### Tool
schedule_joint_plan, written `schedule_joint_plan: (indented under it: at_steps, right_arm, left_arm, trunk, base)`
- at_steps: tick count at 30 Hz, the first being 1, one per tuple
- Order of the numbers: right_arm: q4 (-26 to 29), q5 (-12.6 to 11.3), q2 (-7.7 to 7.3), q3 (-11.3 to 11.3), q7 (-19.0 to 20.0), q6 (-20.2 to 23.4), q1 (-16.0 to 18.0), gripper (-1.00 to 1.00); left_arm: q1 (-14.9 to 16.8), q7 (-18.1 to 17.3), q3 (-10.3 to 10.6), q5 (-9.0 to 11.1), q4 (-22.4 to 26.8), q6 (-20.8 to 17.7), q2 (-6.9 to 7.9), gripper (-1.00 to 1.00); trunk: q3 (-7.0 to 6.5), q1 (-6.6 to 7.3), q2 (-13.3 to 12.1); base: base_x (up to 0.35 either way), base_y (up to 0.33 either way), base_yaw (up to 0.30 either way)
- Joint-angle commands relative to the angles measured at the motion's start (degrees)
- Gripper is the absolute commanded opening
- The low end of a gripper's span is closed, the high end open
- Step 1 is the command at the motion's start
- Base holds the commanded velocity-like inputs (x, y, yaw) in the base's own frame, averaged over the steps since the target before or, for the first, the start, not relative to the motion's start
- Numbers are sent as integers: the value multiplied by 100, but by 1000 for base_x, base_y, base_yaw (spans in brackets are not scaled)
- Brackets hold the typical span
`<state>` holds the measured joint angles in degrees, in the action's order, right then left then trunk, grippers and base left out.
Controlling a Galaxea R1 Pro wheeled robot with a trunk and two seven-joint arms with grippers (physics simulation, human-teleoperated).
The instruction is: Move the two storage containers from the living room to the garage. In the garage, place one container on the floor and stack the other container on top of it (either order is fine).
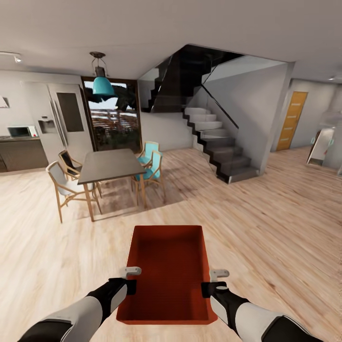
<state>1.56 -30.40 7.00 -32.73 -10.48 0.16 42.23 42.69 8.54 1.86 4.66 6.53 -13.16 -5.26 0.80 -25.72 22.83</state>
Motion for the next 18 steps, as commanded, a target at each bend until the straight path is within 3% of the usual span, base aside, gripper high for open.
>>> schedule_joint_plan:
  at_steps: [1, 18]
  right_arm:
    - [-1, -80, 29, -93, 11, -1, 4, -100]
    - [-5, -81, 29, -93, 11, -3, 4, -100]
  left_arm:
    - [1, 43, -54, -51, 21, -38, -1, -100]
    - [2, 43, -54, -53, 22, -36, -1, -100]
  trunk:
    - [8, -6, 9]
    - [8, -6, 9]
  base:
    - [322, 0, -242]
    - [322, 0, -242]
